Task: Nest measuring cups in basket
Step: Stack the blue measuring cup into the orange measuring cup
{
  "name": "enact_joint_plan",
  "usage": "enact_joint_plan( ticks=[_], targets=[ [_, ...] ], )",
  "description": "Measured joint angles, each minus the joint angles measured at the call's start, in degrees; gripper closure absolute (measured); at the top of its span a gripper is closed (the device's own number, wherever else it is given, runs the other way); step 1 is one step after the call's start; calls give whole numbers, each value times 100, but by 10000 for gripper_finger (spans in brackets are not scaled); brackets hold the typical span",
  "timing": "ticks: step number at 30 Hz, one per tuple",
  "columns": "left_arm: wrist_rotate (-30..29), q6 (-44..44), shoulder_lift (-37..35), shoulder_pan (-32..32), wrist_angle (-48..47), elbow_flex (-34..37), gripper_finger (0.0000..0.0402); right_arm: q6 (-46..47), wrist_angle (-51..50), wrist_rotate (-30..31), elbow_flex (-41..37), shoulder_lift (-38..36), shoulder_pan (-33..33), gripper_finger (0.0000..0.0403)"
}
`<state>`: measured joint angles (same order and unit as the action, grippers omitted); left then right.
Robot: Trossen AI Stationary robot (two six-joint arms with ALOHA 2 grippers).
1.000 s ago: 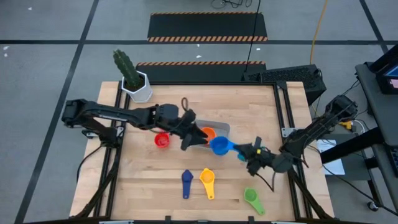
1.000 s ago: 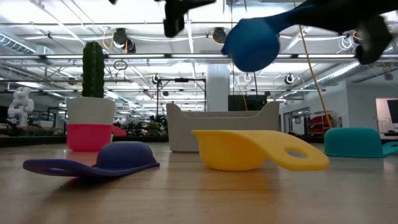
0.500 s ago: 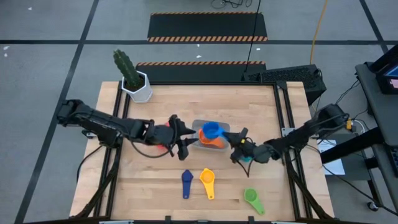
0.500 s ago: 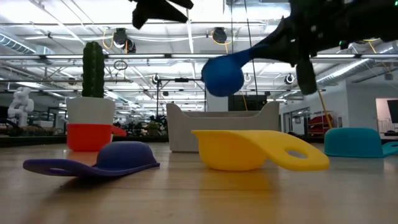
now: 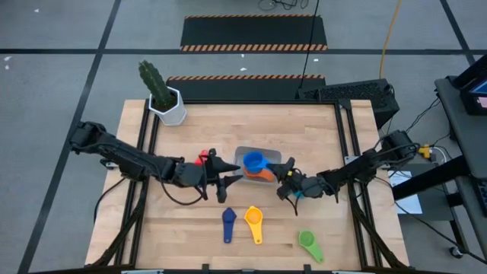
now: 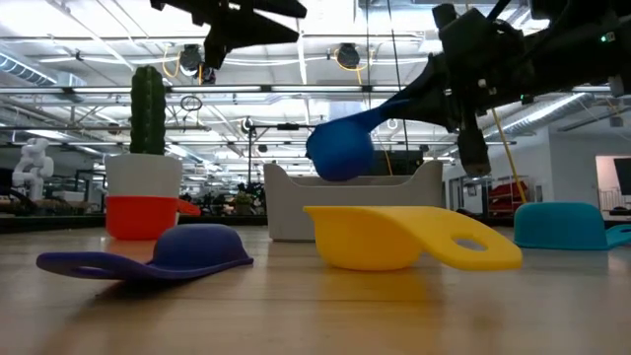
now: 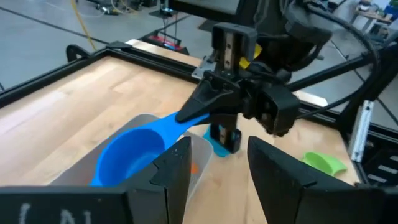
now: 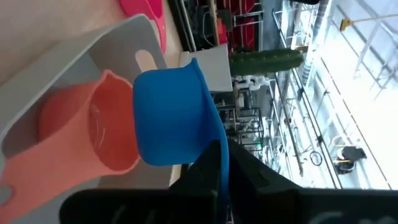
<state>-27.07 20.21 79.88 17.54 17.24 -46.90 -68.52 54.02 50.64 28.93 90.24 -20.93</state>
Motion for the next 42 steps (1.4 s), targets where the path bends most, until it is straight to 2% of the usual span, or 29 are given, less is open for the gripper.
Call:
enact_joint_plan(
  ticks=[4, 8, 13, 18, 27, 42],
  targets=[
    [0, -62, 0, -84, 152, 77, 243, 133, -63, -43, 0, -7, 175, 403],
    [4, -106, -2, -137, 146, 77, 243, 381, -185, -431, 0, -7, 333, 403],
    [5, -106, -2, -140, 147, 77, 243, 428, -230, -456, 0, -7, 414, 403],
    [9, -59, -2, -140, 146, 77, 243, 706, -653, -712, 0, -7, 514, 401],
    [12, -83, -2, -140, 238, 77, 243, 798, -779, -727, 0, -7, 522, 395],
    [13, -66, -2, -144, 192, 77, 243, 1682, -1271, -703, 0, -9, 511, 286]
  ],
)
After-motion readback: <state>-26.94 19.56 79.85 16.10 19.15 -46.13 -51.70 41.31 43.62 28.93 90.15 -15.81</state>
